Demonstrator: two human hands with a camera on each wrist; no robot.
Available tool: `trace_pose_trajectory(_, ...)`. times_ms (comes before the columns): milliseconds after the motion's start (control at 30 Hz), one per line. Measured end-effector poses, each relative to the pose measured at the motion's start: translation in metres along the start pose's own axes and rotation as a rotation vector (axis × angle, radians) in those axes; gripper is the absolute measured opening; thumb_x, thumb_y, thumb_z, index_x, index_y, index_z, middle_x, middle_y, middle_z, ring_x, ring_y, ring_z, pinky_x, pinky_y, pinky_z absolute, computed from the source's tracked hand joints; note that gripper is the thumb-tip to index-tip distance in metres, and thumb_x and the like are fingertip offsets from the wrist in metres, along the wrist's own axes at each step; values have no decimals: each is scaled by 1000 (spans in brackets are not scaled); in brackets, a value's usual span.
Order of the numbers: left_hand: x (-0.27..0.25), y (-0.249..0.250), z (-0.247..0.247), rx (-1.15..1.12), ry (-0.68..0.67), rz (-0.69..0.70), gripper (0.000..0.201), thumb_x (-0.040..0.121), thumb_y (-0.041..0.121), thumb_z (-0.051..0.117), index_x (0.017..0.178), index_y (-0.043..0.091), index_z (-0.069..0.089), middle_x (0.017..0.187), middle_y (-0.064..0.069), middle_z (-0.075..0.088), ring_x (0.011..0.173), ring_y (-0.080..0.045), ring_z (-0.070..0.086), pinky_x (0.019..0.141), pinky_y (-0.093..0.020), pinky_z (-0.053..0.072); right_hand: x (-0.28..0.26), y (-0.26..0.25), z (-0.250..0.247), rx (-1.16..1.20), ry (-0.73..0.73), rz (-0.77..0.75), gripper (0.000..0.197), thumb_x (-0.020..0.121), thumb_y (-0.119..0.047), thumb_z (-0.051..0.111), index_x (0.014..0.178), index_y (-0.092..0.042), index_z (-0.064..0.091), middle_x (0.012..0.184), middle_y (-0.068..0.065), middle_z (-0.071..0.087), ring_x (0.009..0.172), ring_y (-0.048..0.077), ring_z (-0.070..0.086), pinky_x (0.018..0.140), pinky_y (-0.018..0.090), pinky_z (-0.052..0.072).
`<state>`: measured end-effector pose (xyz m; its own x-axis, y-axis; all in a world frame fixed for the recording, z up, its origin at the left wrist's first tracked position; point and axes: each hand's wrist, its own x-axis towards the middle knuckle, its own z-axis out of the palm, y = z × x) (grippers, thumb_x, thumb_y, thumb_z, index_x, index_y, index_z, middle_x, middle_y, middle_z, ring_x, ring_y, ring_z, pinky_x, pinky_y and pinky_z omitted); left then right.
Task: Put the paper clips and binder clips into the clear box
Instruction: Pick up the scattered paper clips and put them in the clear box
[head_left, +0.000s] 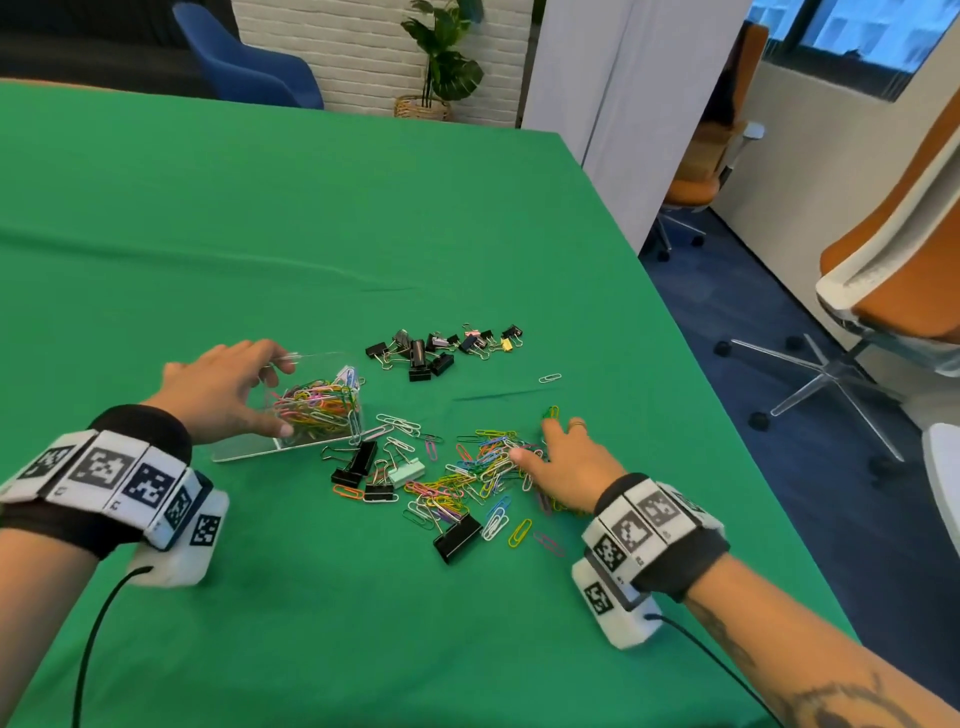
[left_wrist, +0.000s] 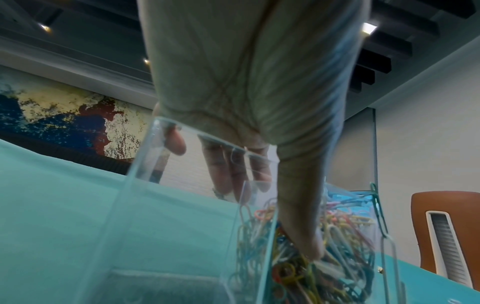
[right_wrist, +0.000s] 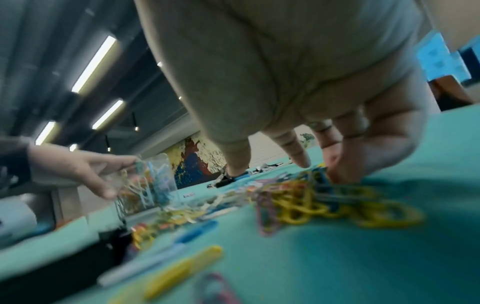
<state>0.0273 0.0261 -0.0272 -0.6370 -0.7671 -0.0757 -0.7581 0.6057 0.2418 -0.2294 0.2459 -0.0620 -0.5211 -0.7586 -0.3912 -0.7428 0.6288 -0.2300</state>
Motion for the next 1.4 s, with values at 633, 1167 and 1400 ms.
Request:
trace_pose_trajectory(633,-2,3,0,3,-2,-12,64,64,44,77,117,27,45,112,7,55,108,-15,48,88,-38,33,29,15,-35,-442,-175,-630,101,62,-74,43,147,-33,5,158,2,0,144,21,7,116,45,20)
trace_pose_trajectory(1167,-3,4,-1,28,10,-12,66,63,46,77,117,28,45,111,7,55,108,-15,49,89,-38,33,26,-3,-10,-626,-78,-702,29,96,-16,38,122,-2,38,117,15,49,88,33,58,62,37,36)
trace_pose_trajectory(1400,-5,7,-2,18,6,-16,66,64,45,76,119,27,45,113,8,54,110,-15,46,93,-39,32,21,0,-28,-317,-10,-584,23,100,-24,30,108,-7,42,93,5,50,78,23,51,72,33,44)
